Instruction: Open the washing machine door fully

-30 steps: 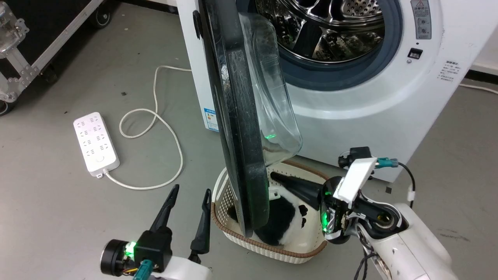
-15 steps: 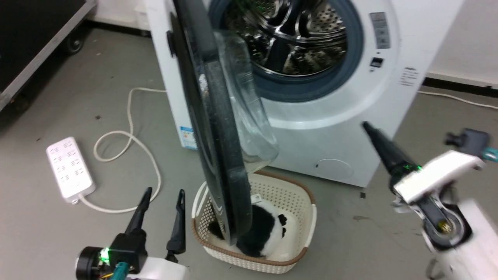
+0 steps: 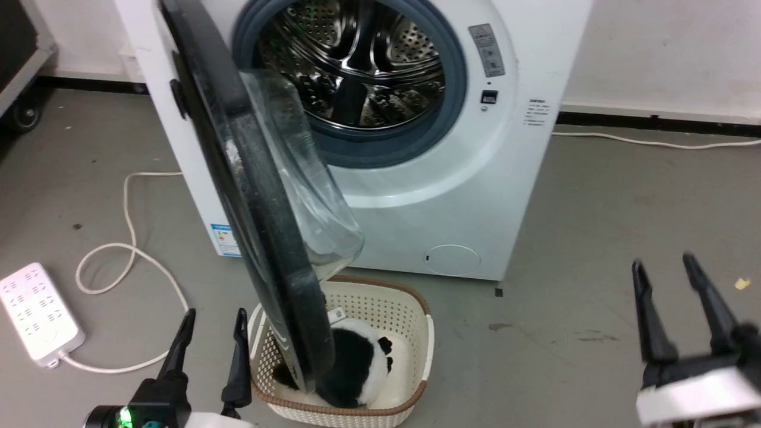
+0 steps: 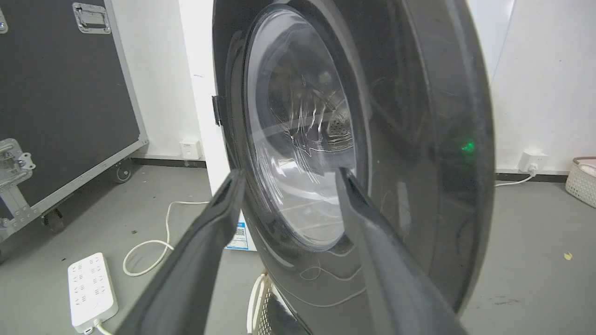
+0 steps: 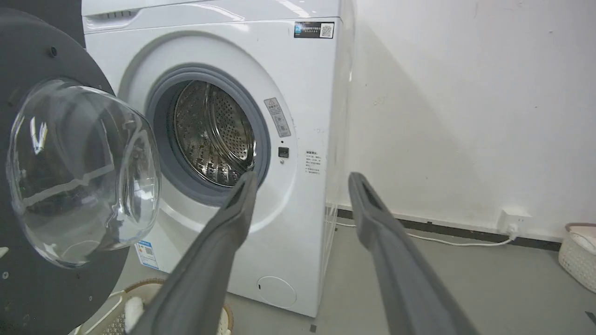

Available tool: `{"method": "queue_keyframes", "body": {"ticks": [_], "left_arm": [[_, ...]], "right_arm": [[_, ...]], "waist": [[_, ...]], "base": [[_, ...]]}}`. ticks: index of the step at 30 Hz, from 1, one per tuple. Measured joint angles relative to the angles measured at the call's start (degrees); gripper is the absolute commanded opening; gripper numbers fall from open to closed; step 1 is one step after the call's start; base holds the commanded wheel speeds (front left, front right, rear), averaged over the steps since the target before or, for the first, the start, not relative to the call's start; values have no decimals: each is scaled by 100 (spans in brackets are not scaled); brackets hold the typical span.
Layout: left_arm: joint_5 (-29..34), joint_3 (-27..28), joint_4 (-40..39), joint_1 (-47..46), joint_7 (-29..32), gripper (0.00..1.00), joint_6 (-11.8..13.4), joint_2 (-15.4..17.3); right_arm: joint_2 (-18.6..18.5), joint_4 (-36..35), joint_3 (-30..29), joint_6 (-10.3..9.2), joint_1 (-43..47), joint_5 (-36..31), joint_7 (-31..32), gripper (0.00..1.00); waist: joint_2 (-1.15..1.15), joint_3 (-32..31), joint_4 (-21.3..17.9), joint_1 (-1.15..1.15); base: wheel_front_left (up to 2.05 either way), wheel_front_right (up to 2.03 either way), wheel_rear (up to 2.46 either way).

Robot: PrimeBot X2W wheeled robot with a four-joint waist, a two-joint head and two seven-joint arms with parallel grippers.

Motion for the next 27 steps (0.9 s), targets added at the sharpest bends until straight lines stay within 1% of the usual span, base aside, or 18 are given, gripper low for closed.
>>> {"method": "queue_keyframes", "body": {"ticks": [3,5,7,10,13,18,27], "left_arm": [[-3,56,-19,65,0,100,-1,19],[-4,59,-11,92,0,100,-9,19],[-3,53,7,107,0,100,-35,21],[-3,32,42,143,0,100,-51,13],[-3,16,65,194,0,100,-51,-8],[-3,-25,90,199,0,100,-57,-34],[-4,-58,157,200,0,100,-149,-52]], "right_arm": [[528,-368,-289,0,508,-656,-9,100],[723,-461,-360,0,766,-922,-22,100],[826,-481,-397,0,933,-1031,-22,100],[901,-477,-389,0,1062,-1261,-23,100],[926,-467,-443,0,1120,-1327,-24,100],[933,-517,-483,0,1132,-1221,-48,100],[940,-595,-465,0,1133,-1104,-48,100]], "waist": [[0,3,-94,0],[0,6,-133,0],[0,7,-158,0],[0,4,-177,0],[0,2,-175,0],[0,-4,-150,0],[0,-8,-141,1]], "base": [[0,0,0],[0,0,0],[0,0,0],[0,0,0],[0,0,0],[0,0,0],[0,0,0]]}}
